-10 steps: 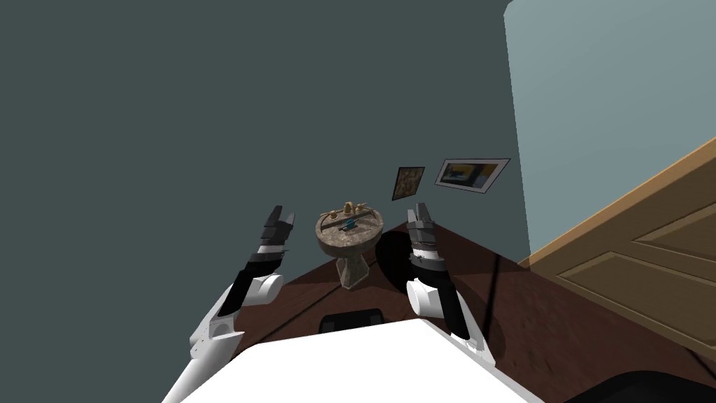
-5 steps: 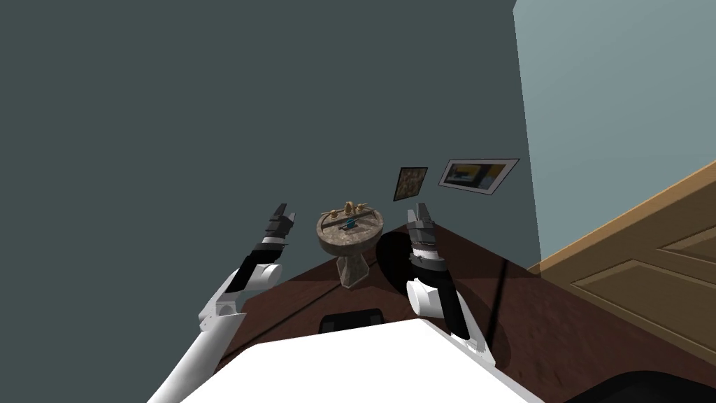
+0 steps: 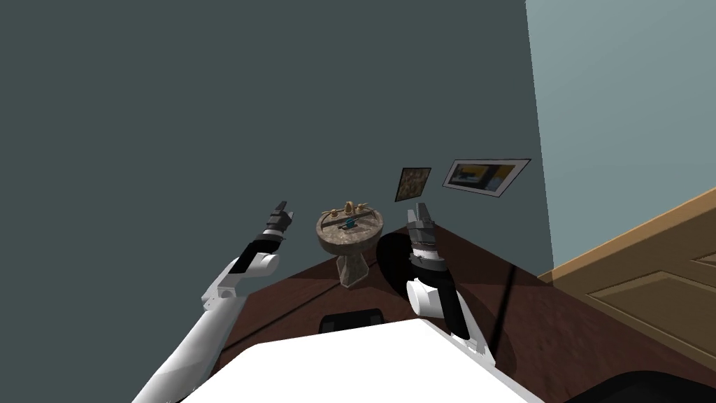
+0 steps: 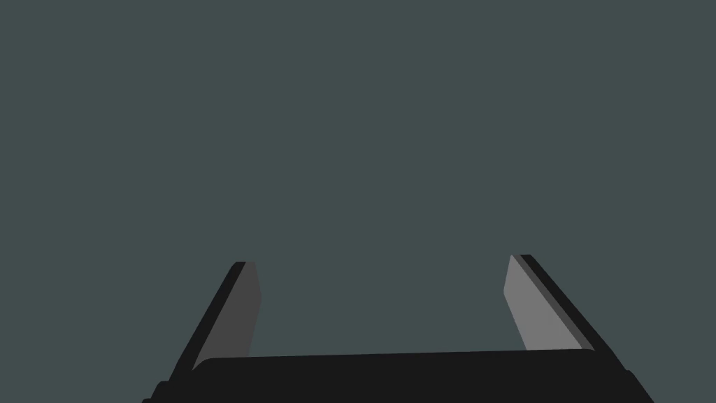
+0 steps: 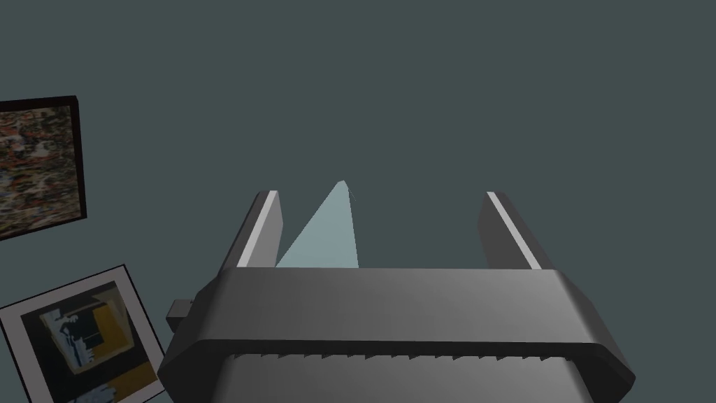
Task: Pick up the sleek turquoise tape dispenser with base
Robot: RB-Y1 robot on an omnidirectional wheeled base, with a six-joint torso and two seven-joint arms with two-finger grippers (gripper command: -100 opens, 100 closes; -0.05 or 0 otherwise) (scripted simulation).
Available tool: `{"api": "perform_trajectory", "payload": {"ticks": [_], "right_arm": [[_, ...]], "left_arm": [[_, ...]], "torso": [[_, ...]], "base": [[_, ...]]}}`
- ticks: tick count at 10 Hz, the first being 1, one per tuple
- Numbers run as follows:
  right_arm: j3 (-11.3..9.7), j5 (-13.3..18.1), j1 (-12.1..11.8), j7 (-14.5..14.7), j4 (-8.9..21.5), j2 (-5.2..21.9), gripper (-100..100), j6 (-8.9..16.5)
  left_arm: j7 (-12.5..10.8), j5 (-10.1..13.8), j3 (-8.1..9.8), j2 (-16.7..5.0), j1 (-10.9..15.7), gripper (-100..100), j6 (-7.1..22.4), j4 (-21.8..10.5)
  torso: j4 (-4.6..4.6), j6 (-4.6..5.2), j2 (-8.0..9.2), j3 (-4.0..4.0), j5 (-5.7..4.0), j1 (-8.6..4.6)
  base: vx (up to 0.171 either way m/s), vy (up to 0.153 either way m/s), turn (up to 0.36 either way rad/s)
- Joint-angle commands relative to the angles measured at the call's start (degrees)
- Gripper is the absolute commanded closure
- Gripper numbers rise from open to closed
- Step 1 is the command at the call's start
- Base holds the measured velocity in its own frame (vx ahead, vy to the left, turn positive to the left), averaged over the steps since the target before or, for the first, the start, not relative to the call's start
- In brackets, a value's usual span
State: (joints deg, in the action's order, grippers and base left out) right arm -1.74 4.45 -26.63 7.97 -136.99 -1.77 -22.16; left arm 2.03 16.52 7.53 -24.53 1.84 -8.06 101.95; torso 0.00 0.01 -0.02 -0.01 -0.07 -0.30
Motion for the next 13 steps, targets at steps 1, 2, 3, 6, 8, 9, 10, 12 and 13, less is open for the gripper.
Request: {"api": "perform_trajectory", "payload": {"ticks": [1, 2, 3, 6, 8, 9, 10, 12, 13], "right_arm": [[0.00, 0.00, 0.00, 0.00, 0.00, 0.00, 0, 0.00], [0.00, 0.00, 0.00, 0.00, 0.00, 0.00, 0, 0.00], [0.00, 0.00, 0.00, 0.00, 0.00, 0.00, 0, 0.00], [0.00, 0.00, 0.00, 0.00, 0.00, 0.00, 0, 0.00], [0.00, 0.00, 0.00, 0.00, 0.00, 0.00, 0, 0.00], [0.00, 0.00, 0.00, 0.00, 0.00, 0.00, 0, 0.00], [0.00, 0.00, 0.00, 0.00, 0.00, 0.00, 0, 0.00], [0.00, 0.00, 0.00, 0.00, 0.00, 0.00, 0, 0.00], [0.00, 0.00, 0.00, 0.00, 0.00, 0.00, 0, 0.00]], "left_arm": [[-0.40, 0.39, 0.55, -0.99, 1.68, -100, 2.86, -2.14], [-0.40, 0.39, 0.55, -0.99, 1.68, -100, 3.06, -2.14], [-1.00, 0.87, 1.57, -2.31, 3.96, -100, 5.28, -4.59], [-1.63, 1.28, 2.60, -3.49, 6.87, -100, 10.13, -8.05], [-2.30, 1.59, 3.62, -4.55, 9.40, -100, 13.72, -11.01], [-3.01, 1.80, 4.63, -5.47, 11.79, -100, 15.41, -12.90], [-3.01, 1.80, 4.63, -5.47, 11.89, -100, 16.94, -13.94], [-3.75, 1.91, 5.63, -6.26, 14.30, -100, 20.13, -16.48], [-3.75, 1.91, 5.63, -6.26, 14.30, -100, 21.71, -16.83]], "torso": [[0.00, 0.00, 0.00, 0.00, 0.00, 0.00], [0.00, 0.00, 0.00, 0.00, 0.00, 0.04], [0.00, 0.01, 0.01, 0.00, 0.03, 0.16], [0.00, -0.01, 0.00, 0.00, 0.00, -0.01], [-0.02, 0.01, -0.07, -0.04, -0.02, -0.05], [-0.02, 0.00, -0.05, -0.03, -0.01, -0.04], [-0.01, 0.00, -0.04, -0.02, -0.02, -0.09], [-0.02, 0.01, -0.06, -0.03, 0.02, 0.12], [-0.02, 0.00, -0.05, -0.03, 0.01, 0.05]], "base": [[-0.005, -0.068, 0.044], [-0.007, -0.026, 0.004], [-0.011, -0.052, 0.069], [-0.001, -0.076, 0.060], [0.008, -0.090, 0.045], [-0.002, -0.103, 0.069], [0.003, -0.082, 0.036], [0.006, -0.050, 0.018], [0.012, -0.075, 0.040]]}}
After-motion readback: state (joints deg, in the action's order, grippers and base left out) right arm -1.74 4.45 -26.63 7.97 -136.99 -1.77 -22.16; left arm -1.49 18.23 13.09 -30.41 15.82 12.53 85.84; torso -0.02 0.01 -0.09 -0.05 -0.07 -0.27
